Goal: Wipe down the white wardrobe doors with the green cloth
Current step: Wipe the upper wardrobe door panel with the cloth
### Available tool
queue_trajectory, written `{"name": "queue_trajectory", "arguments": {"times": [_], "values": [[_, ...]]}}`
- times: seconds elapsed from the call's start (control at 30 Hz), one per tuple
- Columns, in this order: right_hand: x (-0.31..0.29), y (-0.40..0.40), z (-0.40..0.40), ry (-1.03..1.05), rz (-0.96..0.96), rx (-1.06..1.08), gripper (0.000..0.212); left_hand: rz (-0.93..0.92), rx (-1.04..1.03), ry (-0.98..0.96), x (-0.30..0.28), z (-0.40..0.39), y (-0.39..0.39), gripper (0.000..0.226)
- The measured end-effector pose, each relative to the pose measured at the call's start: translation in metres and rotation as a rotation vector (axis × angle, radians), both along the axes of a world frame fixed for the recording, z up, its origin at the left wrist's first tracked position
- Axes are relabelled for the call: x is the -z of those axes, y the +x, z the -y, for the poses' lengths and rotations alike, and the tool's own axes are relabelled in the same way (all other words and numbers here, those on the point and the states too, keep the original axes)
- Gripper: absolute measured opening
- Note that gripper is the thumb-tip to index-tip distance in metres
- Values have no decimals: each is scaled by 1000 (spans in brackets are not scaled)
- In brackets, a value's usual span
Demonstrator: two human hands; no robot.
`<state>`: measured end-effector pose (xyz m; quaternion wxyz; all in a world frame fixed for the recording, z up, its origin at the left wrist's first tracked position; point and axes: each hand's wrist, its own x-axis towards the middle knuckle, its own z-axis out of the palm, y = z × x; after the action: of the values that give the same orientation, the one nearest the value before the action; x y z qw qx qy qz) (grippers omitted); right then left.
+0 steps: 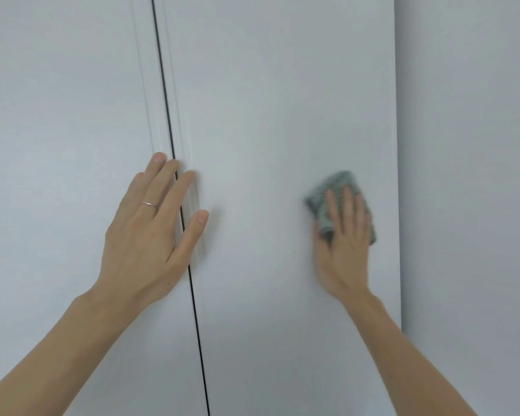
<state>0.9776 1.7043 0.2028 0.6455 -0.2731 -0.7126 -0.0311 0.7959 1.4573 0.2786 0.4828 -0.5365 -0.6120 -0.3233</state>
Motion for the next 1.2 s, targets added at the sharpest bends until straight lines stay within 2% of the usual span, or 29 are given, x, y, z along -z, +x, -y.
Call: {"name": "queue_trajectory", "arguments": {"times": [0.17, 0.27, 0.33, 0.4, 0.47, 0.57, 0.73, 0.8, 0.9, 1.0, 1.1, 1.2], "values": [[-23, 20, -16, -503, -498, -96, 62, 12, -14, -10, 3, 4, 1, 65], [-35, 4, -2, -588, -528, -58, 64, 16, -27, -29, 8, 9, 1, 65], [-36, -16, 22, -510, -456, -63, 64, 8, -36, -43, 14, 12, 0, 65], [-31, -40, 54, -330, -320, -49, 64, 7, -42, -55, 19, 16, -1, 64], [-19, -66, 86, -118, -110, -9, 68, 4, -41, -56, 24, 17, -2, 64], [12, -86, 122, 137, 227, -64, 72, 6, -40, -41, 26, 15, -1, 64], [47, -63, 109, 373, 526, -82, 67, 4, -33, 2, 29, 8, 1, 62], [54, -48, 86, 400, 567, -64, 70, -1, -22, 18, 32, 5, 2, 60], [62, -25, 47, 286, 456, -57, 77, -29, -29, 30, 35, 0, 0, 60], [64, 3, 9, 77, 241, -44, 80, -49, -33, 42, 36, -3, -1, 58], [59, 25, -12, -263, -33, -122, 65, -43, -22, 41, 36, -5, 1, 56], [47, 21, -2, -445, -236, -121, 57, -46, -19, 35, 36, -2, -1, 56]]}}
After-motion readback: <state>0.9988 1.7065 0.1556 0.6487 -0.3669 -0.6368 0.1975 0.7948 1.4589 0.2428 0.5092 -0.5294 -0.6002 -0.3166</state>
